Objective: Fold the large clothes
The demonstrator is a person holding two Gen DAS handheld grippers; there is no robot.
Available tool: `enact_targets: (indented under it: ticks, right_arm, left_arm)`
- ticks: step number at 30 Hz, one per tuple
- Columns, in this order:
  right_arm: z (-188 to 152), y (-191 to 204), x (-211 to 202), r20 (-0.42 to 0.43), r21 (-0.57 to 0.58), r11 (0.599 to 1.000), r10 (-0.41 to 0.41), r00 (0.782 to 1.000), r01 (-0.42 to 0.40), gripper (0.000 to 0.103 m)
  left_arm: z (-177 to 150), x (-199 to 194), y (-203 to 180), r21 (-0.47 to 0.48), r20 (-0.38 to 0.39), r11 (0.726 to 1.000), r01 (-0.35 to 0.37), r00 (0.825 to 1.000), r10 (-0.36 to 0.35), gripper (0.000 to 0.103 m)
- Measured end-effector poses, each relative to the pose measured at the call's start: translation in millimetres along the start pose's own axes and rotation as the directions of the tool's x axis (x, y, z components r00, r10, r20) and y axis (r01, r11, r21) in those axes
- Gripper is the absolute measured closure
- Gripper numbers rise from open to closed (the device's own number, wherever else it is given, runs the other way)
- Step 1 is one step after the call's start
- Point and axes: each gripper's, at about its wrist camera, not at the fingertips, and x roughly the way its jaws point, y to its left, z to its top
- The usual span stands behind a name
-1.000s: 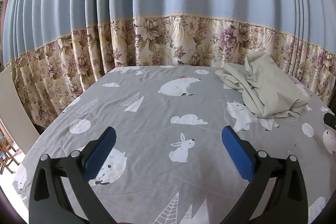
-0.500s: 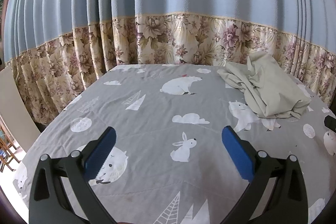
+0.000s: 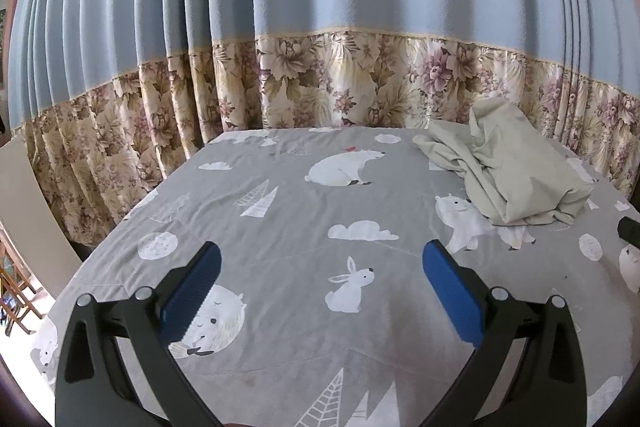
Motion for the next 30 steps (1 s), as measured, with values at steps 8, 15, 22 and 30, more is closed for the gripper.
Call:
enact_targets:
  ticks: [8, 15, 22, 30]
  right_arm:
    - [-0.3, 0.3, -0.5, -0.001, 0.000, 1.000, 0.000, 1.000, 0.000, 0.003]
    - [0.2, 1.0, 0.3, -0.001, 0.000, 1.000, -0.001, 1.000, 0.001, 0.003]
    - [-1.3, 1.4, 1.5, -0.005, -0.001, 1.000, 0.000, 1.000, -0.001, 0.003]
    - [-1.4, 1.9, 1.9, -0.006, -0.003, 1.000, 0.003, 1.000, -0.003, 0.003]
  left_arm:
    - [2.7, -0.6, -1.3, 0.009, 0.003, 1.000, 0.005, 1.000, -0.005, 0.002]
    - [2.5, 0.3, -2.7, 0.011, 0.002, 1.000, 0.003, 1.000, -0.003, 0.002]
    - [0.9, 1.4, -3.2, 0.011, -0.001, 1.000, 0.014, 1.000, -0.014, 0.002]
    - [1.2, -3.2, -1.0, -0.006, 0.019, 0.999, 0.039, 0.999, -0.039, 0.002]
